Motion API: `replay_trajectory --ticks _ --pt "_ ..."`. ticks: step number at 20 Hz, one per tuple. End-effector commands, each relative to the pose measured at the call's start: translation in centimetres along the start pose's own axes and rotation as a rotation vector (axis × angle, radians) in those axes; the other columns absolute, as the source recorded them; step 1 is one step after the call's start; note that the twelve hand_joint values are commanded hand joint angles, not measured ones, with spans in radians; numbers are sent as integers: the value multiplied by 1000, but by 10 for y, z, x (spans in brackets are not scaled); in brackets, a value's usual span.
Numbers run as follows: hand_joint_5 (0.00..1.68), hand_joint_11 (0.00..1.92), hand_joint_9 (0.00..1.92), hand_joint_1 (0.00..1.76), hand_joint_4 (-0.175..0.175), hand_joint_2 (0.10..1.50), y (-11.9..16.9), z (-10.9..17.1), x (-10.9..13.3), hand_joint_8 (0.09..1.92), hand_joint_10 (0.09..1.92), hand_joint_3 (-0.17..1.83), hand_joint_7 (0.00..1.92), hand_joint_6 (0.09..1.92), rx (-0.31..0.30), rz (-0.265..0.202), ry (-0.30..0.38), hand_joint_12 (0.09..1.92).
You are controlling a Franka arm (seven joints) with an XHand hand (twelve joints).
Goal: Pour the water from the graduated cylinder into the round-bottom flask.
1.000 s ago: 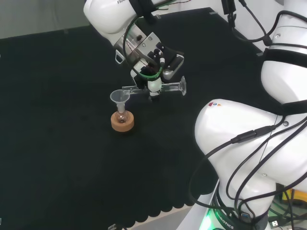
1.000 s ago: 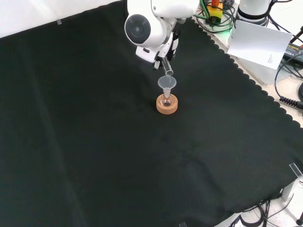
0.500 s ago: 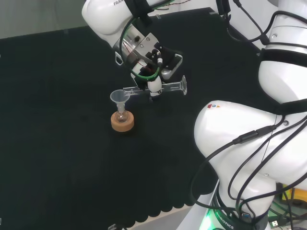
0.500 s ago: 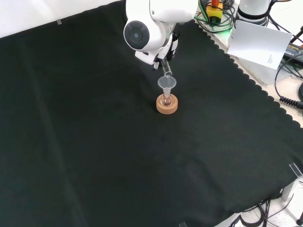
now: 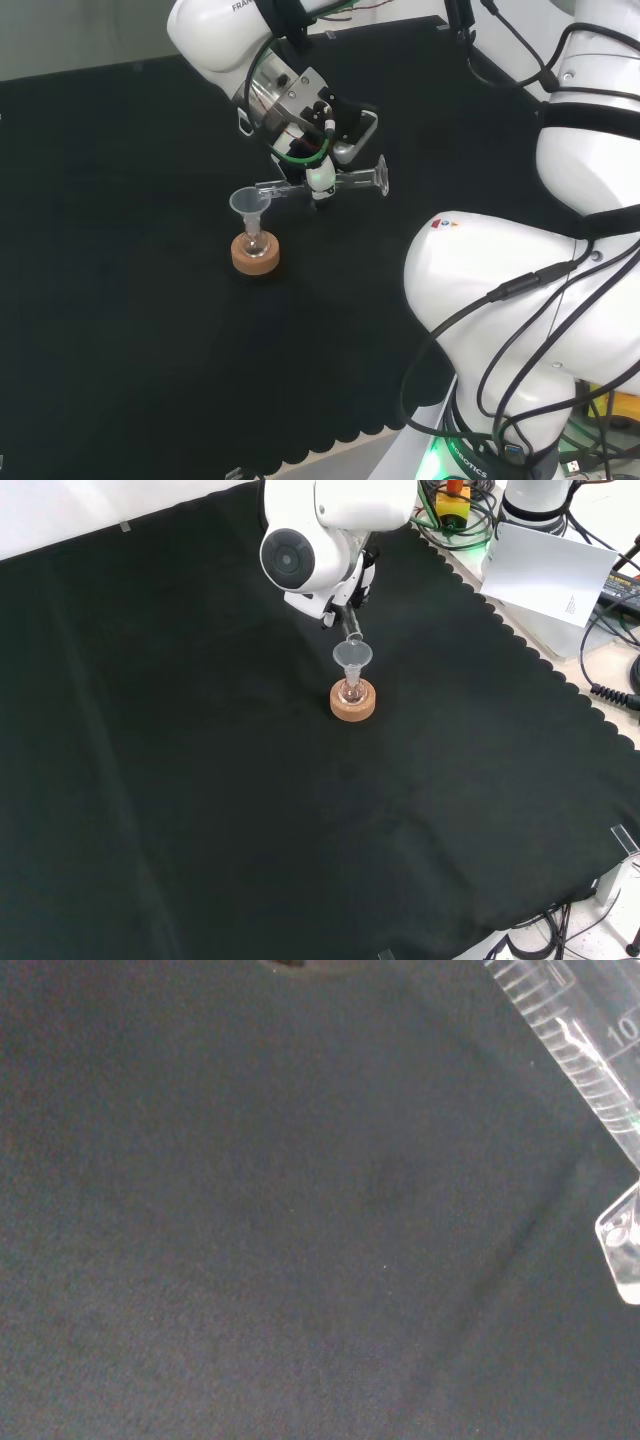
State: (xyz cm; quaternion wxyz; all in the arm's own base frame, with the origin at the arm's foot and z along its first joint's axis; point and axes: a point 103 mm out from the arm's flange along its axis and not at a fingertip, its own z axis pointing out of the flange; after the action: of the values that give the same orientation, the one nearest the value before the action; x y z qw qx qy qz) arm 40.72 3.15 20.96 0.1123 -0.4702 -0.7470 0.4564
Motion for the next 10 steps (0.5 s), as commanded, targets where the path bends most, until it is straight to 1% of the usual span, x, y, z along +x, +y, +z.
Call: replay_trajectory --ticks 1,10 --pt "911 1442 1648 1129 -148 1157 -1 -4 5 211 87 0 1466 1120 10 2 -7 618" --pt "910 1441 1649 1129 -148 1157 -4 -6 6 208 87 0 1467 1120 24 13 -8 617"
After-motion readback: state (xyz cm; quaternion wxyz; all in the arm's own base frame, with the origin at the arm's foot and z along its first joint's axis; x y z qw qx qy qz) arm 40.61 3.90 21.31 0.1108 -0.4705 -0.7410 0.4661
